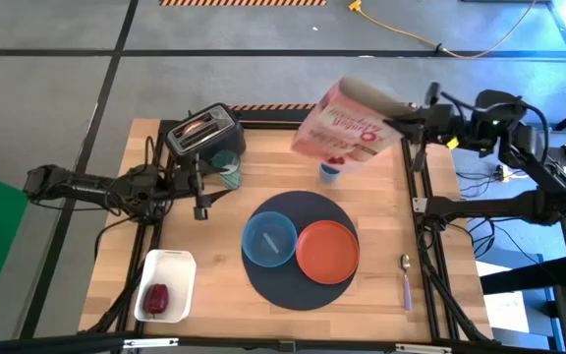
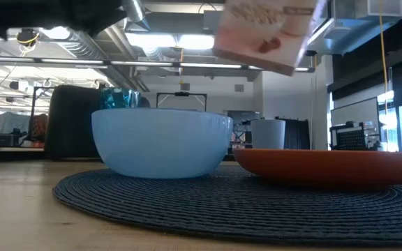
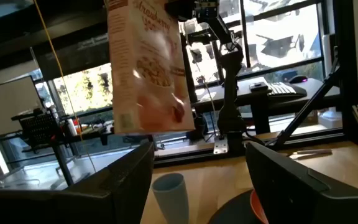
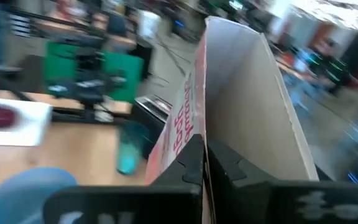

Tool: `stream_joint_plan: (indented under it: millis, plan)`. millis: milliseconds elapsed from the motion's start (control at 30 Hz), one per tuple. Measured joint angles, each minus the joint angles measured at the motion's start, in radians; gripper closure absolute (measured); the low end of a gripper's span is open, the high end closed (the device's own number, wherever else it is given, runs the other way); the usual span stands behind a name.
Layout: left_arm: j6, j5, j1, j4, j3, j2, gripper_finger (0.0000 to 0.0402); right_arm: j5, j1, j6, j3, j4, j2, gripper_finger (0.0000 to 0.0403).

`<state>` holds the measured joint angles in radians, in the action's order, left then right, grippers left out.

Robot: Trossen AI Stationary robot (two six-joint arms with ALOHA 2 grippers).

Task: Arrange a breakfast setting
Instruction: Pour the cereal from the cereal box into the bowl

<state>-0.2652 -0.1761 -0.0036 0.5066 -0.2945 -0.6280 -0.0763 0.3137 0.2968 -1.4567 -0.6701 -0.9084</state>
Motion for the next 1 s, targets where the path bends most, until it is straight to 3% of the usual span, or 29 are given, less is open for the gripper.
stream_joint_plan:
  millis: [400,600,800,1000]
  plan:
    - [-0.034,-0.006,0.000,-0.161,-0.303,-0.292,0.0078,0.006,-0.281,0.144,0.002,0.120,-0.164,0.0403]
    - [0.003,0.080,0.000,-0.161,-0.353,-0.367,0.0065,0.060,-0.379,0.206,0.002,0.188,-0.218,0.0403]
    - [0.056,0.168,0.000,-0.159,-0.363,-0.417,0.0065,0.129,-0.407,0.231,0.002,0.215,-0.239,0.0403]
    - [0.123,0.165,0.002,-0.196,-0.363,-0.403,0.0065,0.189,-0.406,0.234,0.002,0.212,-0.244,0.0403]
